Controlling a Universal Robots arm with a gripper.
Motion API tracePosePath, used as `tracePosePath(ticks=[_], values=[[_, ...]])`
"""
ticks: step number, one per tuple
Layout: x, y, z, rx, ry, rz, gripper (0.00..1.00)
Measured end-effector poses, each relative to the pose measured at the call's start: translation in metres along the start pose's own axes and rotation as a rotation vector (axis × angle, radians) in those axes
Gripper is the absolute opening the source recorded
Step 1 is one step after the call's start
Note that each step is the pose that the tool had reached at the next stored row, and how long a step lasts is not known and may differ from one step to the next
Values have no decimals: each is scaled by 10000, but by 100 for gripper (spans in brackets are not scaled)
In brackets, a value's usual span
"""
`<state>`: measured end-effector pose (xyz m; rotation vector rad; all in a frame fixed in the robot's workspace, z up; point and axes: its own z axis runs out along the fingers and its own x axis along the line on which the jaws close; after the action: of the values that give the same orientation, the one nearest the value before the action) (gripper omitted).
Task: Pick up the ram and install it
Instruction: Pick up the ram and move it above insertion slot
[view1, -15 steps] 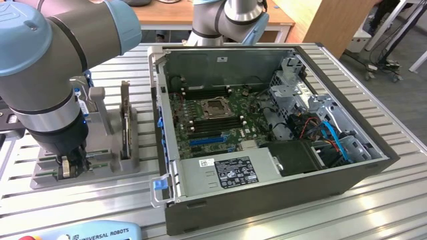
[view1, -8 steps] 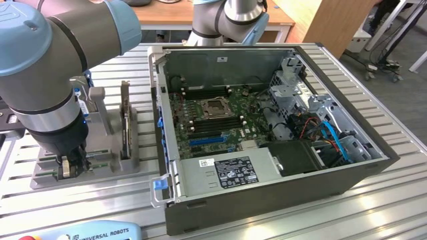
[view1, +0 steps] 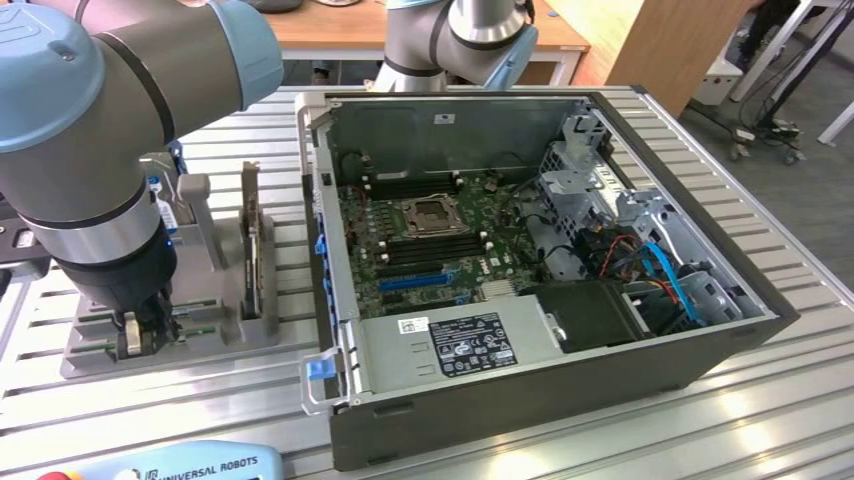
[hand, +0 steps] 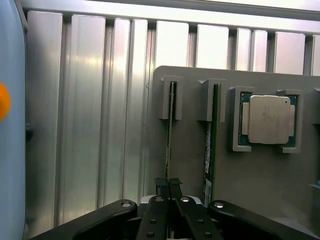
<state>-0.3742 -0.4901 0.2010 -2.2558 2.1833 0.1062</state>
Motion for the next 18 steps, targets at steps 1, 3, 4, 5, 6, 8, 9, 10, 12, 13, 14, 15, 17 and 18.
tracePosePath(ticks=[1,3,4,5,6,8,9,10,12,13,14,15,17,18], values=[[0,0,0,-1,1,-14,11],[0,0,0,-1,1,-16,11],[0,0,0,-1,0,-15,11],[0,0,0,-1,1,-15,11],[0,0,0,-1,1,-16,11],[-1,0,-6,3,-1,-16,11],[-1,0,-14,2,0,-15,11],[-1,1,-23,-1,0,-15,11],[-2,1,-36,0,0,-15,11],[-2,1,-40,1,-1,-15,11],[-2,2,-45,-1,0,-15,11],[-2,2,-45,0,-1,-15,11],[-2,2,-46,1,-1,-16,11],[-2,2,-46,0,-4,-15,11]])
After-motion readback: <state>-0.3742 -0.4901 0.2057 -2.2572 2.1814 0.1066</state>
